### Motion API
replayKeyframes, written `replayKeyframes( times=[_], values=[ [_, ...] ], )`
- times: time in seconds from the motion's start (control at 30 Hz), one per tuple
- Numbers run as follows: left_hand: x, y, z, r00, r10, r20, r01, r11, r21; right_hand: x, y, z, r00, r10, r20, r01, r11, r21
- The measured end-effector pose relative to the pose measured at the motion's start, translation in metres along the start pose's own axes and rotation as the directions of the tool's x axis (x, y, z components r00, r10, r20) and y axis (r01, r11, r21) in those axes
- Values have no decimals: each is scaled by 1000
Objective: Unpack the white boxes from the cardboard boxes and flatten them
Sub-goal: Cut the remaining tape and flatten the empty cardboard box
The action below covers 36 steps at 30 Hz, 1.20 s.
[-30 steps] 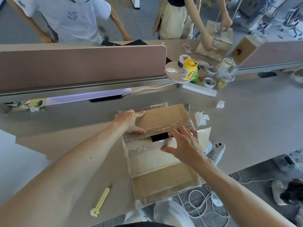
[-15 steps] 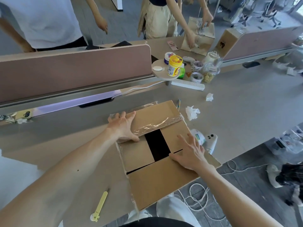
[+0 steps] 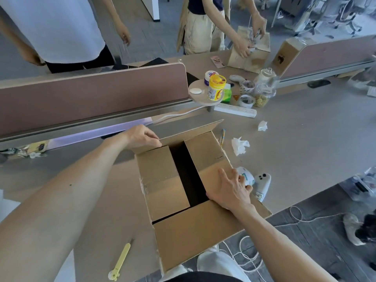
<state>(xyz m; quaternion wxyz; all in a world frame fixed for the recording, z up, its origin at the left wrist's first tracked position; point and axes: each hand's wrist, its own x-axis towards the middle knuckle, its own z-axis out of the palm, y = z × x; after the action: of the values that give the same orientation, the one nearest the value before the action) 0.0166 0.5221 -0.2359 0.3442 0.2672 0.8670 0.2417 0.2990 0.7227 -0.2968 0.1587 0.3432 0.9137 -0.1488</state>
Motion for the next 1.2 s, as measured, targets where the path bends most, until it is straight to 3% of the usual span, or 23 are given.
replayKeyframes(
  times=[0.1,0.2,0.27,0.37,0.57,0.7,0.87,0.97,1.03,1.13,1.2],
  values=[
    [0,6,-15,974,33,-224,-24,999,41,6,4,-2,1000,-15,18,16,999,-46],
    [2,3,-15,828,-2,-560,67,993,94,8,1,-4,999,-16,41,18,998,-52],
    [9,-4,-6,756,-41,-653,202,964,173,7,-2,-5,999,-9,45,12,998,-62],
    [20,-13,19,809,-203,-552,388,889,241,7,-6,-5,999,7,40,-4,997,-76],
    [24,3,76,826,-494,-270,533,841,92,10,-12,-5,999,6,34,-2,993,-115],
    [23,17,95,817,-533,-218,552,833,33,10,-8,-19,996,-17,91,18,1000,-10],
    [27,16,94,812,-510,-284,529,849,-13,10,27,-49,968,-199,153,160,958,238],
    [22,20,86,844,-444,-301,454,890,-41,11,51,-67,956,-249,157,147,865,480],
    [13,27,75,869,-424,-255,387,904,-183,10,62,-74,968,-222,114,108,785,610],
    [-5,26,59,888,-412,-204,288,844,-452,11,74,-71,988,-92,128,-56,558,828],
    [-17,21,46,905,-380,-191,233,819,-524,14,79,-67,991,-3,132,-120,404,907]
  ],
)
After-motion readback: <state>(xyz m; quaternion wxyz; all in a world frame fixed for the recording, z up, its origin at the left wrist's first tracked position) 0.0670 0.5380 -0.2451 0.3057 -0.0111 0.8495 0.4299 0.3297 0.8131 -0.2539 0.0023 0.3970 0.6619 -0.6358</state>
